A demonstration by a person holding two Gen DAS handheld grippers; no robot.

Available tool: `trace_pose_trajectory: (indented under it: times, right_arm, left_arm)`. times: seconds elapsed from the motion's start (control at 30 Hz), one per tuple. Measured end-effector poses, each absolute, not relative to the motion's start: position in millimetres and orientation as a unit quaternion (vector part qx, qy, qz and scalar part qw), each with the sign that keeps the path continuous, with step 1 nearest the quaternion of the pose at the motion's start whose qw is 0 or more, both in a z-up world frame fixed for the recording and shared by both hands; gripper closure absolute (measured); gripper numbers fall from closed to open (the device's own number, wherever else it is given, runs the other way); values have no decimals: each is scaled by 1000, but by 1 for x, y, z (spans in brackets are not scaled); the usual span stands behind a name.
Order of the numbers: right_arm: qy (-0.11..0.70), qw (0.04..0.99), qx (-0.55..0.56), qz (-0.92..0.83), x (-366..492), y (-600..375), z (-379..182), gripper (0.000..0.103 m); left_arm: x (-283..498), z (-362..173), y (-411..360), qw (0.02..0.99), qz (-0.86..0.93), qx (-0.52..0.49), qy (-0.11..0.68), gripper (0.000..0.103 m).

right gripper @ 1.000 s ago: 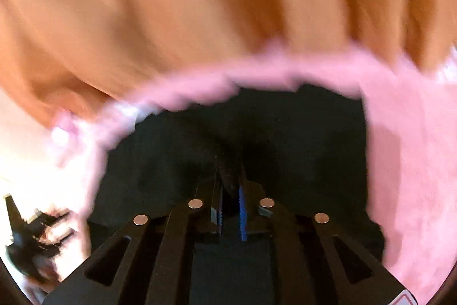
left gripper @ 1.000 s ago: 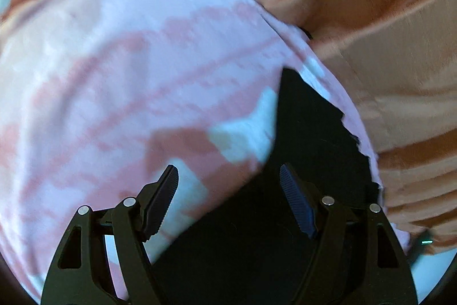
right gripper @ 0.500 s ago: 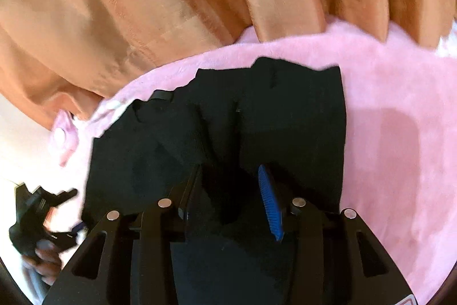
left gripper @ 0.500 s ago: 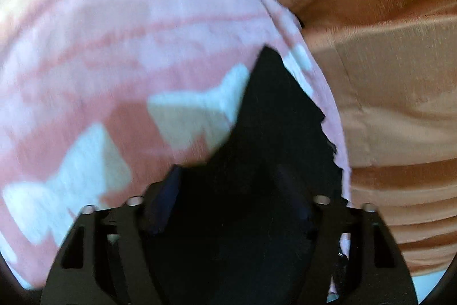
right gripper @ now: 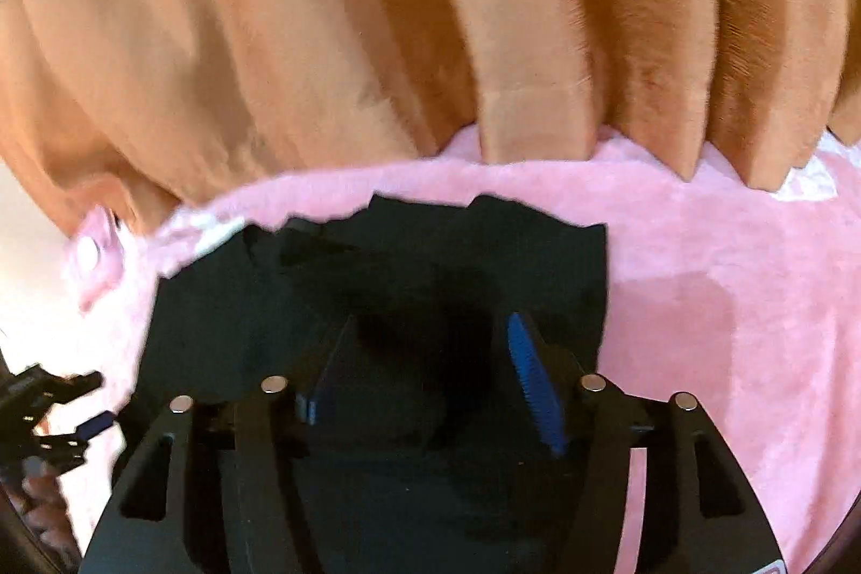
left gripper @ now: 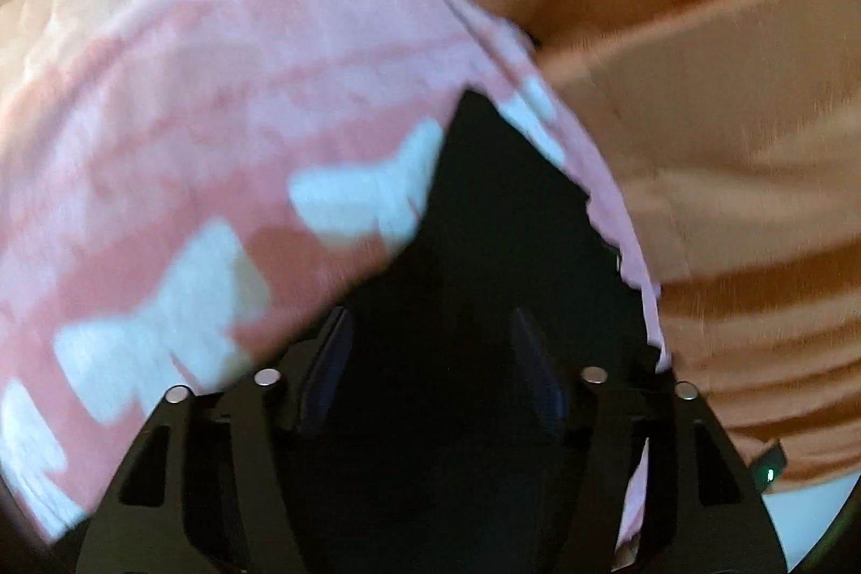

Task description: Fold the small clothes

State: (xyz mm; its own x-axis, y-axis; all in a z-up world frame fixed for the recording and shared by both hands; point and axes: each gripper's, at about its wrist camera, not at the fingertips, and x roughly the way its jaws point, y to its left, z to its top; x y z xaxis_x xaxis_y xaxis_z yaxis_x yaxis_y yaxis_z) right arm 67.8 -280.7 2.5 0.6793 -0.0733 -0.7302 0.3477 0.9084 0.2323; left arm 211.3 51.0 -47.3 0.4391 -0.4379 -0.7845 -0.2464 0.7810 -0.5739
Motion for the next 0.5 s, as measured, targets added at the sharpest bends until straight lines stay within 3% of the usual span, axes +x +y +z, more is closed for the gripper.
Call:
trace_pose_trajectory:
  times: [0.1, 0.17, 0.2, 0.23, 0.27, 0.4, 0.43, 0.47, 0.5]
  right_arm:
    - [389, 896, 172, -129, 68, -282, -8, 40]
    - [402, 887, 188, -124, 72, -287, -21, 42]
    - [407, 885, 196, -113, 74, -289, -27, 50]
    - [410, 884, 204, -91, 76, -290, -31, 81]
    - [416, 883, 202, -75, 79, -288, -31, 101]
    - [397, 905, 140, -58, 79, -268, -9, 97]
    - [394, 911, 112, -53, 80, -260, -5, 86]
    - [395, 913, 87, -50, 81, -252, -3, 67]
    - [394, 915, 73, -48, 82, -247, -3, 58]
  left_arm:
    - [216, -78, 46, 743, -77, -359, 560, 38]
    - [220, -78, 53, 749, -70, -383, 536, 37]
    - [223, -77, 55, 752, -68, -382, 533, 39]
    - [226, -75, 57, 759, -65, -380, 525, 42]
    - [226, -73, 61, 769, -56, -377, 514, 42]
    - [231, -78, 70, 775, -38, -374, 508, 44]
    - [231, -79, 71, 776, -37, -372, 508, 44]
    - [231, -79, 71, 777, -36, -370, 507, 45]
    - [232, -80, 69, 779, -35, -366, 508, 46]
